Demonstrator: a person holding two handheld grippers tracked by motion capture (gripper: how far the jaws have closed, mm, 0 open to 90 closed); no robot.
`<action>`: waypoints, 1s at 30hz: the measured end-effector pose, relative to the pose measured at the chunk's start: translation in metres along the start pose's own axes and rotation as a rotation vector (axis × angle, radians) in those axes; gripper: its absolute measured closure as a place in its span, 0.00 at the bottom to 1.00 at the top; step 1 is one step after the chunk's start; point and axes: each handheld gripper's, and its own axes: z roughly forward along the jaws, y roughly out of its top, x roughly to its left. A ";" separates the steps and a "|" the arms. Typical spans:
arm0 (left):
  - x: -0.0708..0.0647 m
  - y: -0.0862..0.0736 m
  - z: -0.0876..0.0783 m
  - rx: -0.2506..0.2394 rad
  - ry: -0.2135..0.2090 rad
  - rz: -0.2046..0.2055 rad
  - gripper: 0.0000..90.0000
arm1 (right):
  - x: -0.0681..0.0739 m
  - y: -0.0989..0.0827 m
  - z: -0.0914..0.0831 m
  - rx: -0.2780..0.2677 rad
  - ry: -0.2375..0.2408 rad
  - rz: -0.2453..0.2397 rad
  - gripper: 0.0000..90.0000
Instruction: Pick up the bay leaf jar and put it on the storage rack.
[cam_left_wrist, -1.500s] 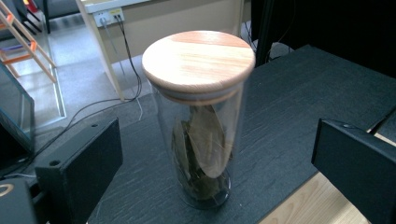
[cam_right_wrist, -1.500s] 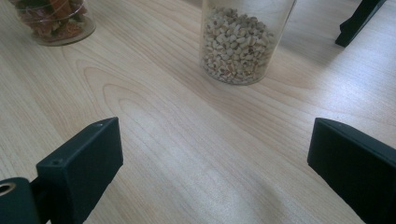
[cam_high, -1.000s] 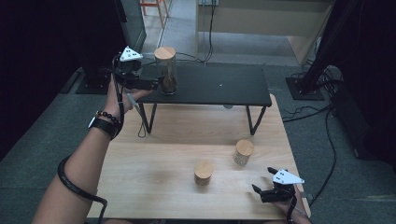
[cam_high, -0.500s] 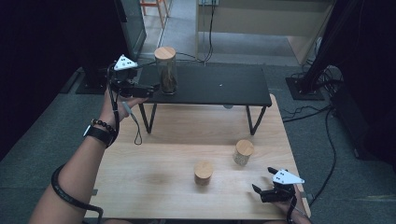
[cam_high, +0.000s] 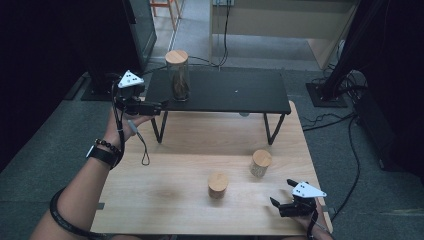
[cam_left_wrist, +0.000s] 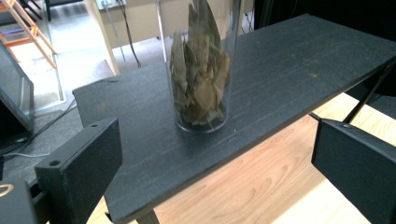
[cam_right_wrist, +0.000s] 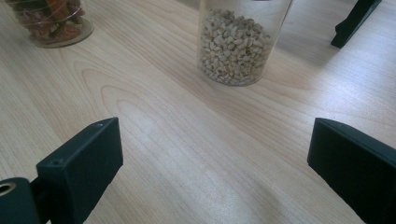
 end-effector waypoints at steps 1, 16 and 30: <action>-0.001 -0.002 0.000 0.002 0.001 0.001 0.02 | 0.000 0.000 0.000 0.000 0.000 -0.001 0.03; -0.001 -0.023 -0.008 -0.009 -0.023 -0.008 0.02 | 0.001 0.000 0.000 -0.002 -0.001 -0.001 0.03; -0.007 -0.044 -0.017 -0.037 -0.026 0.001 0.04 | 0.002 0.000 0.000 -0.002 -0.005 -0.007 0.03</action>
